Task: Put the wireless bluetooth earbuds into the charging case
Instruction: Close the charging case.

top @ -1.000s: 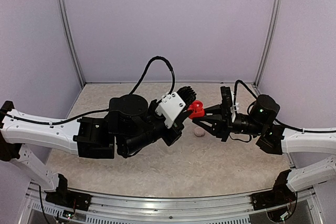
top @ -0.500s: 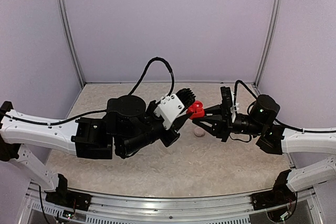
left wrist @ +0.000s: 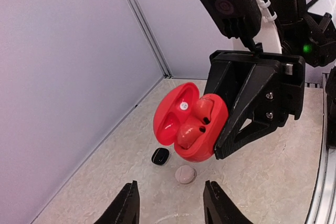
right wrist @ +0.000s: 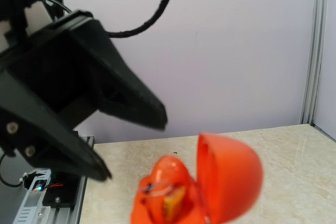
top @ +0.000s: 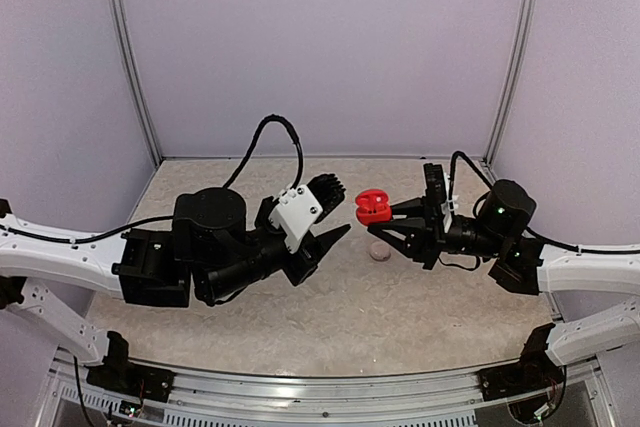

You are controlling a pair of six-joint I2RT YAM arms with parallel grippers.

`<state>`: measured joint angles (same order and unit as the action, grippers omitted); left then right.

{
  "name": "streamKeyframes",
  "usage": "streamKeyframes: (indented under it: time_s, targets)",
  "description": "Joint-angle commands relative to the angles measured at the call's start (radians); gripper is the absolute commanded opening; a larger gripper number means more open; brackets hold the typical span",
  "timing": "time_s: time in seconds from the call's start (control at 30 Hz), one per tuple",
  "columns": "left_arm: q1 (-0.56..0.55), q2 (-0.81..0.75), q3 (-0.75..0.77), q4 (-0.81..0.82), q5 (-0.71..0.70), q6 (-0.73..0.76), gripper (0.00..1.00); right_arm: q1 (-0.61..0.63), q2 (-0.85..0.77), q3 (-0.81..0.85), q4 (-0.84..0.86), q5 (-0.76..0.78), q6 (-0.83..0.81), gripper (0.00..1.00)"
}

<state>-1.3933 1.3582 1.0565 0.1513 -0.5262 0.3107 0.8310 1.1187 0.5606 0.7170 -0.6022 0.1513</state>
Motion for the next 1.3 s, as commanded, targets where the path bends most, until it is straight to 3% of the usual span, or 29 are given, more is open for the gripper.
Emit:
streamKeyframes:
  time_s: [0.0,0.27,0.5,0.73,0.87,1.27]
  targets:
    - [0.001,-0.063,-0.030,0.062,0.026,-0.067,0.46,0.008,-0.025,0.017,0.039,-0.021,-0.003,0.02]
    - [0.101,-0.163,-0.075,0.063,0.313,-0.201,0.67,0.007,-0.038,0.026,0.038,-0.073,0.009,0.03]
    - [0.171,-0.196,-0.110,0.140,0.473,-0.304,0.72,0.012,-0.035,0.026,0.055,-0.143,0.042,0.03]
    - [0.183,-0.121,-0.090,0.192,0.705,-0.344,0.76,0.018,-0.036,0.044,0.032,-0.208,0.071,0.01]
    - [0.174,-0.067,-0.070,0.192,0.733,-0.340,0.80,0.026,-0.035,0.055,0.024,-0.229,0.072,0.01]
    - [0.119,0.000,-0.022,0.189,0.684,-0.278,0.80,0.044,-0.026,0.072,-0.001,-0.235,0.069,0.01]
